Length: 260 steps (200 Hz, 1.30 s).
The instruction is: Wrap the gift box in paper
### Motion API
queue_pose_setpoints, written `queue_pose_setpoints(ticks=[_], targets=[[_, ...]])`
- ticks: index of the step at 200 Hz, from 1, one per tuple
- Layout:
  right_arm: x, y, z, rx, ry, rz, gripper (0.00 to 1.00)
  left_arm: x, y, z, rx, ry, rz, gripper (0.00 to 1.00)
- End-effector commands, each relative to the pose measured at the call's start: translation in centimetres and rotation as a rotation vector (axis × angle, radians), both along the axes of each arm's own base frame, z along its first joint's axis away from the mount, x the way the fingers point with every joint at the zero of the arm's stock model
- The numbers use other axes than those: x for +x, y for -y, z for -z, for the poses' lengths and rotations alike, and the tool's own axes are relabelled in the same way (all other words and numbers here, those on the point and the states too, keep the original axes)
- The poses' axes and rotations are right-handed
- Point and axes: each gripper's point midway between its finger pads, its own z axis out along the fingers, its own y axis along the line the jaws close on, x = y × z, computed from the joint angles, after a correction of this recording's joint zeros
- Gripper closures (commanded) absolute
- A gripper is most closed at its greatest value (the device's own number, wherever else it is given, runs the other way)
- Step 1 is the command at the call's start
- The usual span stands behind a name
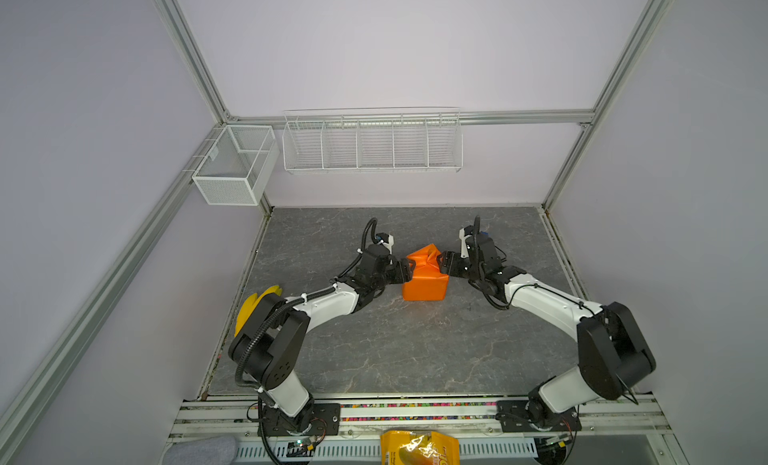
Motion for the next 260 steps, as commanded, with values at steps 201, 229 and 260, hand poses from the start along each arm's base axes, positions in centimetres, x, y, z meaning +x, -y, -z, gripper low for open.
queue_pose_setpoints(ticks=[201, 229, 260], targets=[[2.6, -3.2, -1.4, 0.038, 0.056, -0.169, 0.06, -1.2, -1.3, 3.4, 0.109, -0.099, -0.002, 0.29], [2.7, -3.2, -3.1, 0.045, 0.093, -0.173, 0.07, -1.2, -1.3, 3.3, 0.109, -0.097, -0.003, 0.28], [1.5, -2.5, -4.4, 0.041, 0.094, -0.175, 0.08, -1.2, -1.4, 3.2, 0.113, -0.094, -0.006, 0.29]])
